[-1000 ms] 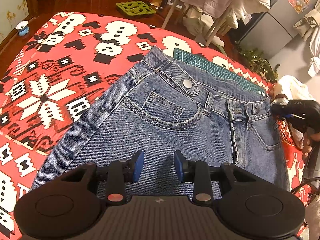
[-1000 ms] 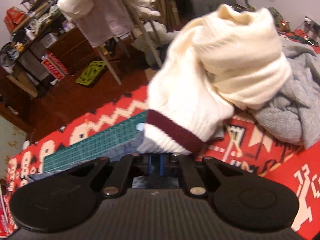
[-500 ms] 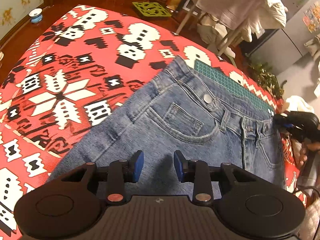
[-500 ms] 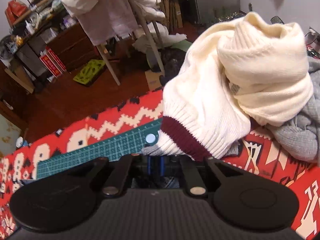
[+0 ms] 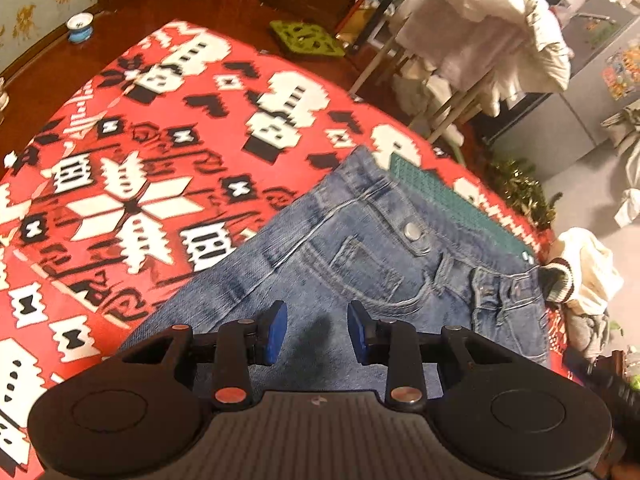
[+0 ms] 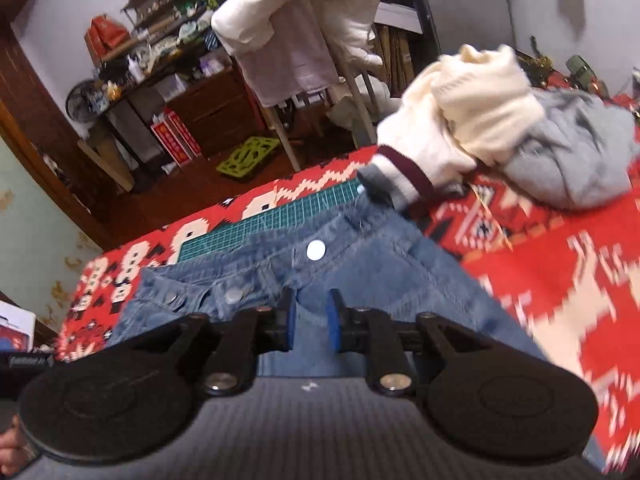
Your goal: Fold clothes
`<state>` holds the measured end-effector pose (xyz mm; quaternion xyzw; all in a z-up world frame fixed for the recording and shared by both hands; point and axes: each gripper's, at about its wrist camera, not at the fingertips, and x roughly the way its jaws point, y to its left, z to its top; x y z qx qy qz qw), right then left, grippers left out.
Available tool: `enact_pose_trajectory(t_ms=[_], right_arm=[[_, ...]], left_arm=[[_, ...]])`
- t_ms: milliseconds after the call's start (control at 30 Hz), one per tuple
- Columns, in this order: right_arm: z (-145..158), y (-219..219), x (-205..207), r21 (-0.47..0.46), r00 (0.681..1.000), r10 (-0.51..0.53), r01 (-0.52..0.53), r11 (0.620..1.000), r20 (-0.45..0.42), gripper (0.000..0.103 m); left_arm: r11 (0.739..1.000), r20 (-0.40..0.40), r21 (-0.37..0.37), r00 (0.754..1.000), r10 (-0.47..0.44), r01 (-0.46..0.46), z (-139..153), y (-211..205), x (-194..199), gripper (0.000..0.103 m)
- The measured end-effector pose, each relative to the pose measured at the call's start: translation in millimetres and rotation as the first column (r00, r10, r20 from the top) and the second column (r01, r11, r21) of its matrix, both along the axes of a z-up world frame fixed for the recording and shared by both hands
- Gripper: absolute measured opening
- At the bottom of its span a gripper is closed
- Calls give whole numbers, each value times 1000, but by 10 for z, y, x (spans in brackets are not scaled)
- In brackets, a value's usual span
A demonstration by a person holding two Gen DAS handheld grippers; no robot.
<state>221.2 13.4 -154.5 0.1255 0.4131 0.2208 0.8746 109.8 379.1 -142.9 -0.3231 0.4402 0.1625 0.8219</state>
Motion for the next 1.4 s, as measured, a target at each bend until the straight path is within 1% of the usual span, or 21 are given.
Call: enact_pose_trajectory(t_ms=[100,167,267,333,467,533,567,633,667,700,767,800,867,933,1000,1100,1233,1333,1400], right_arm=[[-30,-94,-169,23,1000,3,-3,1000,15,20],[-50,-156,-281,38,1000,4,-5,999,25,21],[-86,-238,-425,60,999,9,-11,998,36,21],[-150,-224,-379,65,999,29,-30,997,21,21],[-239,-127,-328,37,996,85,-86,996,29,22],[-275,-100,-306,33,995,100,-100,994,26,26],[-291,-97,-294,37,995,102,-103,994,21,26],[-313,-112,-265,60,995,99,-100,993,7,26],[-319,-121,-251,71,995,97,-97,993,2,26],[-316,-130,-240,79,996,94,-94,992,0,26],[-310,-150,-218,95,996,88,-87,992,-3,26],[-307,-159,-207,103,996,85,-84,991,-5,26],[-301,-178,-185,120,997,79,-77,990,-9,26],[-295,-197,-163,136,997,73,-70,988,-13,26],[-288,-217,-141,152,998,67,-63,986,-17,27],[-301,-219,-131,168,997,71,-66,984,-24,28],[-322,-206,-123,190,996,81,-74,979,-31,28],[-332,-196,-111,200,996,83,-75,977,-33,29],[-343,-186,-96,206,996,84,-75,976,-38,29]], left_arm=[[1000,37,20,999,-12,11,38,-36,-12,32],[999,53,47,998,-22,20,48,-68,-13,32],[996,59,87,998,-24,18,22,-116,2,32],[994,60,104,998,-18,12,-11,-138,9,32],[989,69,145,997,-39,28,-35,-226,41,31],[984,74,175,995,-59,45,-39,-284,62,28],[981,76,189,995,-67,51,-41,-310,66,26],[976,82,209,994,-76,57,-51,-348,75,24],[975,85,214,993,-77,57,-57,-351,77,21],[974,88,218,993,-78,57,-63,-354,80,15],[977,86,207,994,-72,52,-82,-338,81,14],[978,85,202,994,-69,50,-92,-331,81,12],[976,87,214,994,-69,49,-104,-322,77,8],[973,92,227,994,-66,44,-92,-302,86,7],[975,109,218,992,-58,33,-64,-245,118,4],[978,124,206,991,-41,15,-29,-138,180,2],[989,69,150,998,-11,1,-161,56,297,0],[996,55,85,998,30,-35,-286,197,325,0],[995,52,82,997,52,-56,-293,257,355,0]])
